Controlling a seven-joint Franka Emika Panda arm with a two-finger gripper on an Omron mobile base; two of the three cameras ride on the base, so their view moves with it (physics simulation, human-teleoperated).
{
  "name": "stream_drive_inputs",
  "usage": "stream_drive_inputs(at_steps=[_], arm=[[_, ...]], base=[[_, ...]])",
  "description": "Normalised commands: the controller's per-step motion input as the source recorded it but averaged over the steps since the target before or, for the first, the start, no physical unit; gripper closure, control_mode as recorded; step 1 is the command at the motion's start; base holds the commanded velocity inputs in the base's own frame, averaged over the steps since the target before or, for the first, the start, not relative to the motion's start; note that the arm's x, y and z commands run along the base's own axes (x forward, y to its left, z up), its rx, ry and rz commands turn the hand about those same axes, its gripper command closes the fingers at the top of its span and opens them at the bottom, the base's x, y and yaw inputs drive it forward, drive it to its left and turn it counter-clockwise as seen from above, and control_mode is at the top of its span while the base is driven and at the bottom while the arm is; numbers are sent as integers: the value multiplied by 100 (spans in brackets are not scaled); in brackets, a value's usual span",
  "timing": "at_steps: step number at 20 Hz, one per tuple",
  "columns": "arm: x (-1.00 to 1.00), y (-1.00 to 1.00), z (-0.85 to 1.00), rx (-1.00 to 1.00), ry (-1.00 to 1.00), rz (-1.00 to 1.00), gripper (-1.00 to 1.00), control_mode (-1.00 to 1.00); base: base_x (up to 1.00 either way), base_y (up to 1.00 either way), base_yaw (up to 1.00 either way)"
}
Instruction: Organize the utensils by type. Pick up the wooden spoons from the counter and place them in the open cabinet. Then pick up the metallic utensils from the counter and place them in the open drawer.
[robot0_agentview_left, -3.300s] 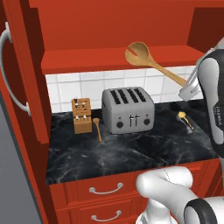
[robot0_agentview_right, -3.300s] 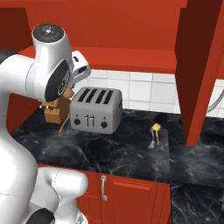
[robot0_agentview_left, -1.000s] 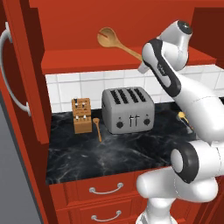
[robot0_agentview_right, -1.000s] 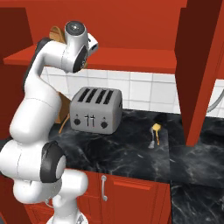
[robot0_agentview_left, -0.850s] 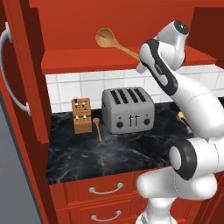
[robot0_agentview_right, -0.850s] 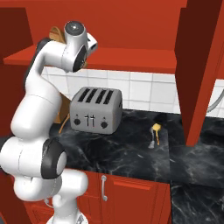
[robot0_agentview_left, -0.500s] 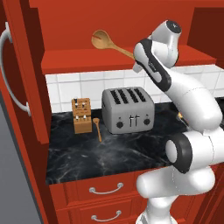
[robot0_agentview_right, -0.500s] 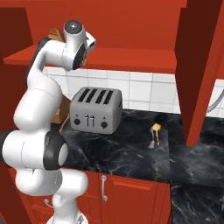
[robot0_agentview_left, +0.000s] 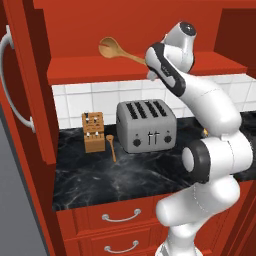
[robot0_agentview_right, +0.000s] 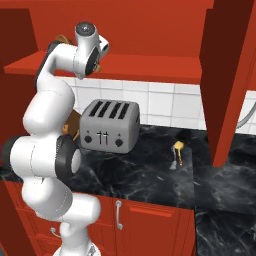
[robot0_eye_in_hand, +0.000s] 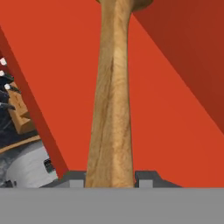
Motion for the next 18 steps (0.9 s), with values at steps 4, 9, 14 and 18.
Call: stream_drive_inputs(at_steps=[4, 9, 14, 18], arm=[[45, 8, 0, -5, 0, 1, 100, -100], [40, 1, 0, -2, 0, 0, 100, -100], [43, 0, 0, -1, -1, 0, 100, -100], [37, 7, -4, 0, -3, 0, 100, -100]], base=[[0, 0, 0], [0, 0, 0], [0, 0, 0], [0, 0, 0]])
